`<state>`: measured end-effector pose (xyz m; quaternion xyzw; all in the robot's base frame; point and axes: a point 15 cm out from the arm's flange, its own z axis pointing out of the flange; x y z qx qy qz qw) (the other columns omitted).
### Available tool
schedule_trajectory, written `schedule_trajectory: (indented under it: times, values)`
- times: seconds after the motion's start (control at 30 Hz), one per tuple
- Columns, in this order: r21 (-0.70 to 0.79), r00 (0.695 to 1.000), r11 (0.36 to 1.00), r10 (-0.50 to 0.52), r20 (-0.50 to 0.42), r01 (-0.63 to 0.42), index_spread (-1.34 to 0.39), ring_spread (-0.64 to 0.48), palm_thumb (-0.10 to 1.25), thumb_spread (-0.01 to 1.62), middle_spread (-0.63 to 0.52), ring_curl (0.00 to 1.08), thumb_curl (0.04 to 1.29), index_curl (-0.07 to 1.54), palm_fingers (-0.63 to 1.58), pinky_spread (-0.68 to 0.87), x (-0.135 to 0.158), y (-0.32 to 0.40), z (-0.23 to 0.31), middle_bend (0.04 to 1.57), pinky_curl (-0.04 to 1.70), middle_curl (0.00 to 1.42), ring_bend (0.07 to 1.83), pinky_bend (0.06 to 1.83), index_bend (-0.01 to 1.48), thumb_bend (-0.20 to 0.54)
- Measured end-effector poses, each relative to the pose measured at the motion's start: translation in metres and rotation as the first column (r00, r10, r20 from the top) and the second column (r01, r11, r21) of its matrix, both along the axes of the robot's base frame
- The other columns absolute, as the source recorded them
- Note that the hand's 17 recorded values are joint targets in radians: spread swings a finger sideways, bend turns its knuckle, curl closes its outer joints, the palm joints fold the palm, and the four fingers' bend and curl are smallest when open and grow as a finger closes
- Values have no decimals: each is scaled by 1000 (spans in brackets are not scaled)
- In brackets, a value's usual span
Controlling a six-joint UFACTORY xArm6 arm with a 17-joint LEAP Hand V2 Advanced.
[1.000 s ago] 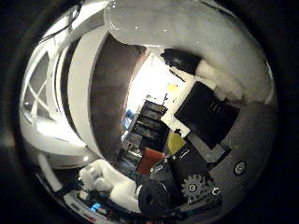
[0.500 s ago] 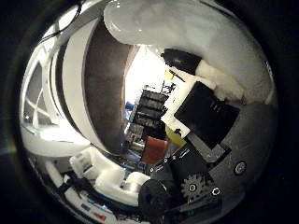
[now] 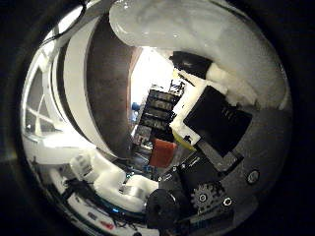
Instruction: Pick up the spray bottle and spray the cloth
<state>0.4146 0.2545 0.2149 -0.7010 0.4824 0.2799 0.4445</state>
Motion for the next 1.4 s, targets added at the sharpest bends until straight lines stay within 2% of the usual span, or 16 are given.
schedule_trajectory:
  times: [0.3,0.7,0.8,0.93,1.1,1.2,1.4]
  values:
    - [-6,1000,1000,13,2,-13,-171,-155,962,1100,-65,556,514,620,1232,-278,-3,1,-2,1283,1059,551,1396,992,1127,-19]
    - [-60,997,996,72,19,-71,-255,-191,921,1042,-97,505,501,600,1183,-383,-14,-4,-7,1193,799,529,1265,1034,845,-20]
    - [-53,996,995,88,16,-87,-270,-200,909,1022,-108,505,499,600,1162,-402,-18,-2,-5,1160,753,521,1250,1060,725,-23]
    - [-43,995,994,99,12,-98,-312,-219,902,992,-127,509,501,564,1088,-412,-21,0,-2,1118,718,517,1250,1111,440,-24]
    - [-54,993,993,110,34,-108,-386,-238,891,962,-147,506,506,538,1043,-429,-24,-3,5,1032,683,514,1202,1107,208,-24]
    - [-56,993,993,108,48,-106,-412,-252,871,953,-159,513,504,527,994,-447,-24,-5,10,979,666,523,1180,1101,154,-25]
    - [-54,991,993,107,82,-102,-425,-263,850,963,-194,534,500,506,859,-476,-23,-5,25,911,662,555,1182,1130,167,-25]
